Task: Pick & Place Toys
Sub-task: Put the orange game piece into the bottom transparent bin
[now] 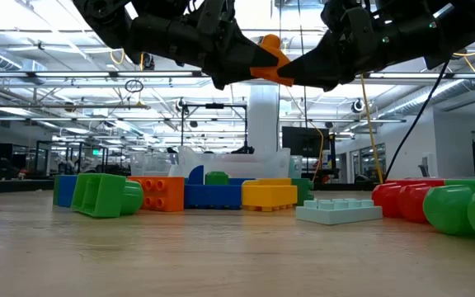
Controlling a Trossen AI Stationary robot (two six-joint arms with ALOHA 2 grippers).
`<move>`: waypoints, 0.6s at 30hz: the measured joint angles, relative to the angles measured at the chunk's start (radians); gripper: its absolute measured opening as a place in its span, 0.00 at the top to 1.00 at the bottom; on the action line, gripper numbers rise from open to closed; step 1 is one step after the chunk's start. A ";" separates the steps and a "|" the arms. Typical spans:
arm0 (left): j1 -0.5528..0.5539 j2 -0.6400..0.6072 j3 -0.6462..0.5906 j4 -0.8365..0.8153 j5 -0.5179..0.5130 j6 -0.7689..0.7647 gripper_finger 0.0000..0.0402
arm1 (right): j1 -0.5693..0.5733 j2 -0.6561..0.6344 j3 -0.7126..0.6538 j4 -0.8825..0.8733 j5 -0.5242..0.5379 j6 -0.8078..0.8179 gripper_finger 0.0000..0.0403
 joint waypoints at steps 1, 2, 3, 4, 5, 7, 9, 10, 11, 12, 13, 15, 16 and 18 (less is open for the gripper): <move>-0.002 0.000 0.000 0.000 0.000 0.004 0.68 | 0.000 0.000 0.000 -0.003 0.000 0.002 0.78; -0.002 0.000 0.000 0.000 0.000 0.005 0.67 | 0.000 -0.001 0.000 -0.009 -0.002 0.001 0.76; 0.000 -0.001 0.000 -0.004 0.001 0.009 0.67 | 0.000 -0.001 0.001 -0.019 -0.003 0.001 0.72; 0.002 -0.007 0.000 -0.017 -0.001 0.011 0.67 | 0.000 0.000 0.002 -0.033 0.002 0.010 0.68; 0.006 -0.017 -0.001 -0.042 -0.010 0.020 0.67 | 0.000 -0.007 0.002 -0.060 0.015 0.024 0.62; 0.019 -0.053 -0.001 -0.090 -0.053 0.047 0.67 | 0.000 -0.038 -0.001 -0.134 0.047 0.047 0.52; 0.040 -0.099 0.000 -0.150 -0.097 0.052 0.67 | 0.003 -0.073 -0.001 -0.201 0.073 0.075 0.43; 0.052 -0.118 0.000 -0.177 -0.113 0.045 0.67 | 0.004 -0.099 -0.001 -0.250 0.087 0.092 0.39; 0.064 -0.132 0.000 -0.208 -0.128 0.038 0.67 | 0.004 -0.125 -0.002 -0.294 0.105 0.108 0.36; 0.077 -0.145 0.000 -0.241 -0.137 0.034 0.67 | 0.003 -0.143 -0.002 -0.315 0.122 0.124 0.34; 0.089 -0.151 0.000 -0.272 -0.149 0.032 0.67 | 0.002 -0.160 0.000 -0.334 0.133 0.134 0.31; 0.115 -0.153 0.000 -0.312 -0.168 0.033 0.67 | 0.002 -0.196 -0.001 -0.384 0.152 0.135 0.29; 0.132 -0.152 -0.001 -0.335 -0.176 0.030 0.67 | 0.003 -0.205 -0.001 -0.388 0.152 0.135 0.28; 0.157 -0.130 -0.014 -0.340 -0.179 0.019 0.67 | 0.003 -0.220 -0.001 -0.402 0.150 0.135 0.28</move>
